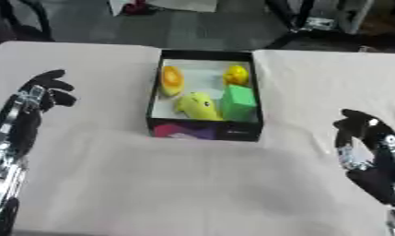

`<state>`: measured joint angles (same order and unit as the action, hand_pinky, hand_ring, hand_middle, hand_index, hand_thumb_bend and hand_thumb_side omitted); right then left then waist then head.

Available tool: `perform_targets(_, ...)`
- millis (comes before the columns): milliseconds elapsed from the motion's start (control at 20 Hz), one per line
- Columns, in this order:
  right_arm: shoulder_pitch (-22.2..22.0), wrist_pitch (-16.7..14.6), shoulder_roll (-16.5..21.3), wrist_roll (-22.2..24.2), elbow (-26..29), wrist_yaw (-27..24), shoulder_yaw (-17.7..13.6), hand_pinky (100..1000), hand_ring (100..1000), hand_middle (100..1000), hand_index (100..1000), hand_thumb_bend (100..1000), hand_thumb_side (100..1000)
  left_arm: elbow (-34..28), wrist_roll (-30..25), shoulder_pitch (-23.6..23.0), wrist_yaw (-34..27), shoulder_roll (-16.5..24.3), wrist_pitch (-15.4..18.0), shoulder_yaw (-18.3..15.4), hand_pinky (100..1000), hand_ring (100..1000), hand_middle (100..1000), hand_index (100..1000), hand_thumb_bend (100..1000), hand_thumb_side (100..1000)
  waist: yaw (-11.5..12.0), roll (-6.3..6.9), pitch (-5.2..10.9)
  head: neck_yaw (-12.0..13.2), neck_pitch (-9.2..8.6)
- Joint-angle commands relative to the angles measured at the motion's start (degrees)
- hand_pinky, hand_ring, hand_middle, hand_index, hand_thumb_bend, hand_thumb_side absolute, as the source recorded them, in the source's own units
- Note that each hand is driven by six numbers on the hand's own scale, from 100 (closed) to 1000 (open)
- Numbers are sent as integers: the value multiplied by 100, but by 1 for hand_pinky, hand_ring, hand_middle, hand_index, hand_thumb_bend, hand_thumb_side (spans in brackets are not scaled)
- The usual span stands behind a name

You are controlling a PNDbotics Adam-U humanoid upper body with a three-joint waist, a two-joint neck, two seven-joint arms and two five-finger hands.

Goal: Pick up objects on the table and place them in the box.

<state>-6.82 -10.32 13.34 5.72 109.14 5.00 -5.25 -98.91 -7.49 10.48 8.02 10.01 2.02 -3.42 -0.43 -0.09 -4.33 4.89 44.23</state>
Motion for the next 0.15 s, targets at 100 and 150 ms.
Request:
perform_targets(100,-18,163,-109,-132,213,62,-140,788,739,617,811,100,506,-110,67,40,-55,49,31,-7,645,574,593,840,100,904,-1,-19,129,27,-11)
perform_targets(150,-22,175,-118,-161,210,78,-139,788,738,616,811,100,504,-123,114,51,-77,50,35,-20,641,569,587,836,100,898,-4,-18,137,23,-11)
